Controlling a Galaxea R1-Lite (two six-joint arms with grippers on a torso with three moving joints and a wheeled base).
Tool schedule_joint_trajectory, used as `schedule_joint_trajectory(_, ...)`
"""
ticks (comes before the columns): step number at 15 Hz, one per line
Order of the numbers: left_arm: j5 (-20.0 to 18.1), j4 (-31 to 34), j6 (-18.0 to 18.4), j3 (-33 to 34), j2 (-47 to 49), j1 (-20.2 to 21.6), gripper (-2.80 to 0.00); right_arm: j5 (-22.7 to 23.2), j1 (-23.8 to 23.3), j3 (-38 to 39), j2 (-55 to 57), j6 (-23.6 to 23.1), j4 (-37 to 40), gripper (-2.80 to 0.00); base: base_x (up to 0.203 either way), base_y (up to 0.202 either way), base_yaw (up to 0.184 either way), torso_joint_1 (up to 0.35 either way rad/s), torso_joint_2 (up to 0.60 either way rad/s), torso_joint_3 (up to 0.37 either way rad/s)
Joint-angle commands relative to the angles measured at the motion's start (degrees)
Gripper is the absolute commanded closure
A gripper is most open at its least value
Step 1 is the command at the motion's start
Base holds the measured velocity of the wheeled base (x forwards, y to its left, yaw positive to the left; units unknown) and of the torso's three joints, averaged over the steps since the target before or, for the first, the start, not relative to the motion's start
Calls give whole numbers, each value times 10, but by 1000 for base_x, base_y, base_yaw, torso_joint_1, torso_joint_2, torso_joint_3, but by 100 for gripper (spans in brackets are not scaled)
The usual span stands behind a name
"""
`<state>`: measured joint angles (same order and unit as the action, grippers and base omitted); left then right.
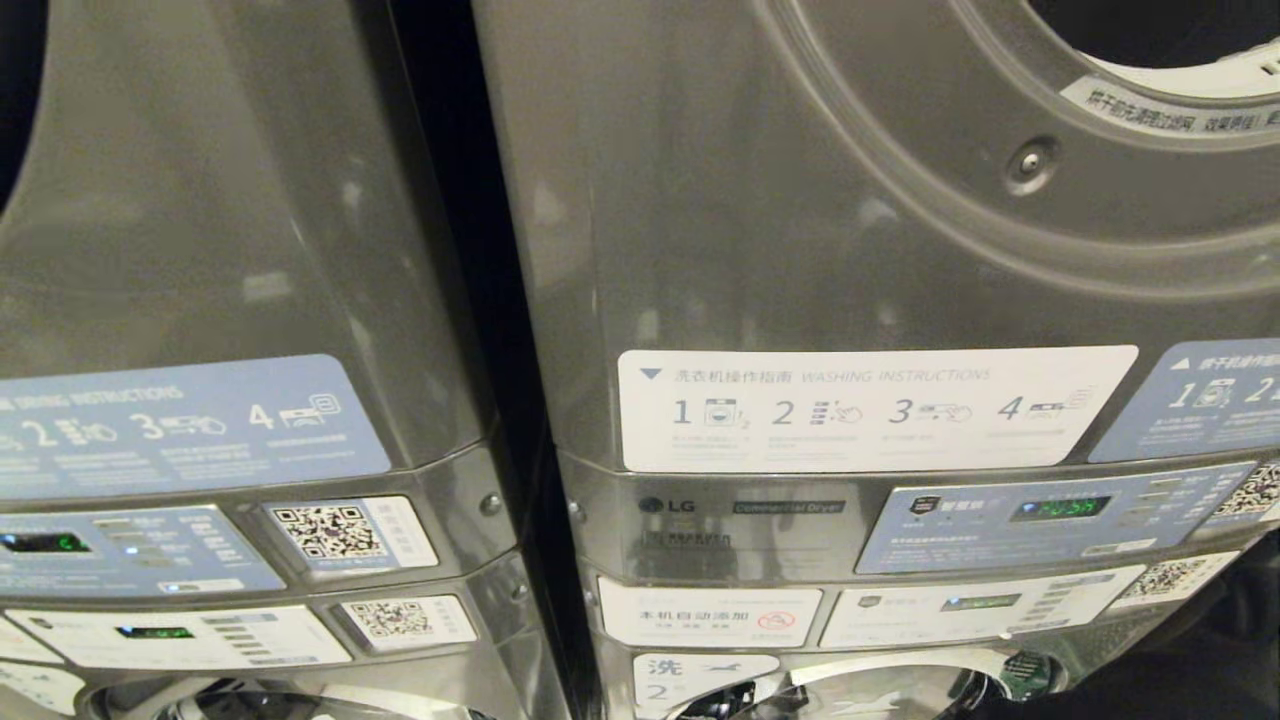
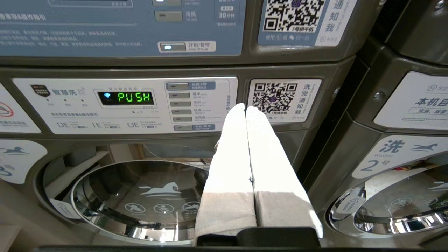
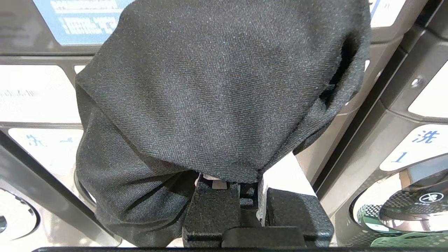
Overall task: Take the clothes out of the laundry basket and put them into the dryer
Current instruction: Put the clothes in the dryer
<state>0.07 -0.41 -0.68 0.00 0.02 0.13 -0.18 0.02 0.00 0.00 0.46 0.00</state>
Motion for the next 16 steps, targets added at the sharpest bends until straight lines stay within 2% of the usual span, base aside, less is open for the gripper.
schedule_joint_trajectory(1, 0, 0, 0, 1, 0, 0, 0, 1, 1, 0, 1, -1, 0, 0, 0, 0, 0, 145, -300, -150)
schedule_joint_trajectory(4, 0, 0, 0, 1, 0, 0, 0, 1, 0, 0, 1, -1, 0, 0, 1, -2, 24, 160, -320, -172)
schedule_joint_trajectory(11, 0, 0, 0, 1, 0, 0, 0, 0, 1, 0, 1, 1, 0, 0, 0, -6, 152, 110, -225, -114)
schedule_joint_trajectory(16, 0, 0, 0, 1, 0, 0, 0, 0, 0, 0, 1, 2, 0, 0, -1, -1, 12, 80, -155, -81)
